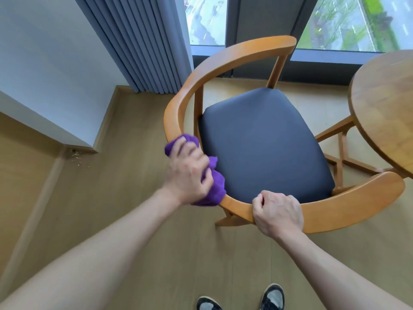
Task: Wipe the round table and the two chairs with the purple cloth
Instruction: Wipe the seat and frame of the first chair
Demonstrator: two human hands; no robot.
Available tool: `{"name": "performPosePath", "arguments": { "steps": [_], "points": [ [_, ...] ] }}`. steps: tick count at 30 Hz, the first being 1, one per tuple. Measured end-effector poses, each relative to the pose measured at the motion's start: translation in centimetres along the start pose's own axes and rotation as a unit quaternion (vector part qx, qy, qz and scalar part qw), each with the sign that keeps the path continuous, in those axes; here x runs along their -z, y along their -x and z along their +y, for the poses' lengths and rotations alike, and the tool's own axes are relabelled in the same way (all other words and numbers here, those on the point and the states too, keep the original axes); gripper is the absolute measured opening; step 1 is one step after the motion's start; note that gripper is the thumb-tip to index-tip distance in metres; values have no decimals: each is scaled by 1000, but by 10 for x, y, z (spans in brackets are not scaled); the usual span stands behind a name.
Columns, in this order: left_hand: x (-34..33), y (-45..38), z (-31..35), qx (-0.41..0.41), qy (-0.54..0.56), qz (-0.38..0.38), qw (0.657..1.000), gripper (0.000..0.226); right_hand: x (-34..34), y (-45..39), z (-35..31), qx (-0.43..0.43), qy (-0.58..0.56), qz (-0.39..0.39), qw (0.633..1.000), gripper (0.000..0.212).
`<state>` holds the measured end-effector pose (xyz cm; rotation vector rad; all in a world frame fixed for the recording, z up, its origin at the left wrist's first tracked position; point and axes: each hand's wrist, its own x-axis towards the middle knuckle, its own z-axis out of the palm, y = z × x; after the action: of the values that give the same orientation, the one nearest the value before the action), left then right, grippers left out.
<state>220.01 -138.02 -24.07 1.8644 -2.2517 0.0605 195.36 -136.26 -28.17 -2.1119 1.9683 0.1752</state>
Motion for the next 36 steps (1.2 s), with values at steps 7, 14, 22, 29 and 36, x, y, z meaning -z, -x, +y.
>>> {"name": "performPosePath", "arguments": {
  "steps": [7, 14, 22, 29, 36],
  "points": [
    [-14, 5, 2, -208, -18, -38, 977, 32, 4, 2, -1, 0, 8, 12, 1000, 41],
    [21, -62, -86, -155, -28, -105, 982, 43, -4, 1, 3, 3, -9, 28, 1000, 42],
    [20, -58, -61, -28, -29, -88, 995, 34, 13, -1, -8, -40, -9, -46, 998, 38],
    [8, -45, -39, 221, 135, -23, 966, 39, 45, -30, -148, -54, -392, -100, 913, 28],
    [12, -47, -57, 290, 296, -48, 909, 54, 54, -39, -203, -52, -436, -28, 898, 60]
  ]
}}
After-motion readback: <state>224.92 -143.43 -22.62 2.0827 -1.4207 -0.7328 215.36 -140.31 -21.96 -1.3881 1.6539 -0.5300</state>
